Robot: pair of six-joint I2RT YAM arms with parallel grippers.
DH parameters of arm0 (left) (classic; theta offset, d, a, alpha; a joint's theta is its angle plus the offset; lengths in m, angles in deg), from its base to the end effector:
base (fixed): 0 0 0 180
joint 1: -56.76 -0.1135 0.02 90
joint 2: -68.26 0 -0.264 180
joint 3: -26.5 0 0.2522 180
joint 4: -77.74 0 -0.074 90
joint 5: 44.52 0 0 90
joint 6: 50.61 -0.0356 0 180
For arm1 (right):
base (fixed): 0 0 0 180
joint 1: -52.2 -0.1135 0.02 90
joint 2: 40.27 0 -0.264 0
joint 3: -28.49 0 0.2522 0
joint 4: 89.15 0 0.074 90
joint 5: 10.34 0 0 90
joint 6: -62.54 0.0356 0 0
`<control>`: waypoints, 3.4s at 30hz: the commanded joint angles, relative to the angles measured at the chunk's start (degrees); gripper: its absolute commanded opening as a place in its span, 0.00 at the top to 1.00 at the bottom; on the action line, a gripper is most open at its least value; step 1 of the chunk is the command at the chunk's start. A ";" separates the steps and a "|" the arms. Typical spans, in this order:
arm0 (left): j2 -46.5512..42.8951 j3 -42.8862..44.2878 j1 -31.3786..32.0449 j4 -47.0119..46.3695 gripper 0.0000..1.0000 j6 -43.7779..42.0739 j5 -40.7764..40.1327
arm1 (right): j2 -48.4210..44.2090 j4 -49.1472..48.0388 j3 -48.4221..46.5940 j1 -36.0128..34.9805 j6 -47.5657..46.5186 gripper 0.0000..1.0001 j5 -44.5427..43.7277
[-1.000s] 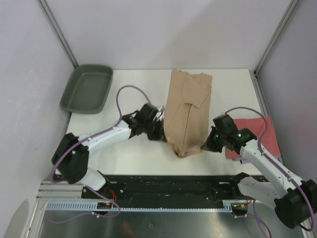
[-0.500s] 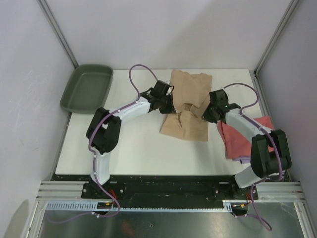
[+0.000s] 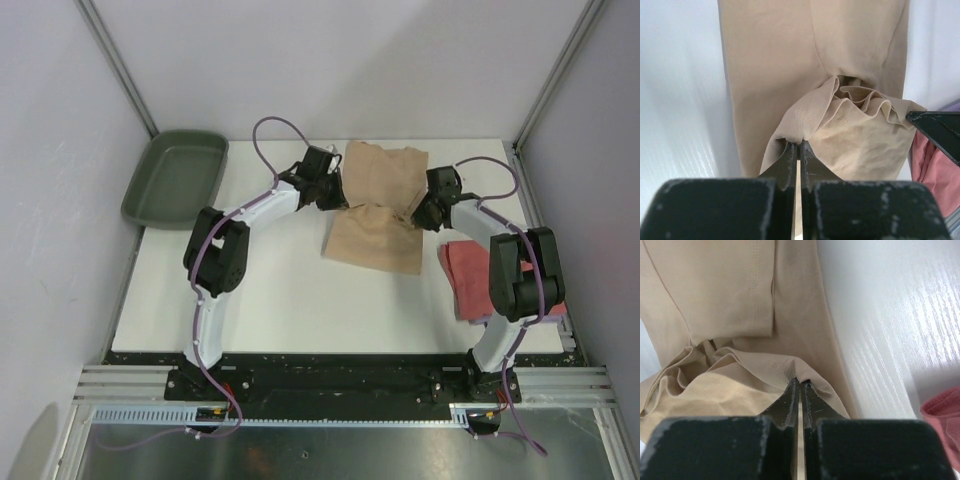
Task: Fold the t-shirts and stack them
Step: Fold the folded rectangular tshirt in 1/3 of the way
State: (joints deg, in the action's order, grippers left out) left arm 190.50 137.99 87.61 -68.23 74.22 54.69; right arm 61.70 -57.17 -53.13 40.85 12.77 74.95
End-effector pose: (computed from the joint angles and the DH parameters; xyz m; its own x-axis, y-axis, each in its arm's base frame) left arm 0.4144 -0.2541 0.2129 -0.8412 -0.1542 -0.5183 0.1502 0.8541 -0.4979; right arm 0.3713 0.0715 0.1974 -0.6874 0.5185 -0.5085 0.3890 0.8541 0.3451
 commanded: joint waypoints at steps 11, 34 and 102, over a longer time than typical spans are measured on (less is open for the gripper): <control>5.28 7.35 -2.38 -2.17 1.00 -2.98 3.18 | 2.51 -1.77 -4.03 3.09 -1.13 1.00 0.18; -8.49 -8.17 -1.94 -4.18 0.92 -5.44 6.28 | -1.13 3.06 -8.08 -0.93 -7.57 0.73 -1.29; -46.81 -64.61 6.83 -10.17 1.00 9.99 -1.94 | 1.52 3.76 -5.34 -25.37 -2.34 0.79 4.00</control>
State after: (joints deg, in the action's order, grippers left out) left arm 145.52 73.69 94.14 -78.37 83.57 53.62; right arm 61.74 -50.44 -57.91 16.26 8.68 78.44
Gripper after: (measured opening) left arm 0.003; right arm 0.215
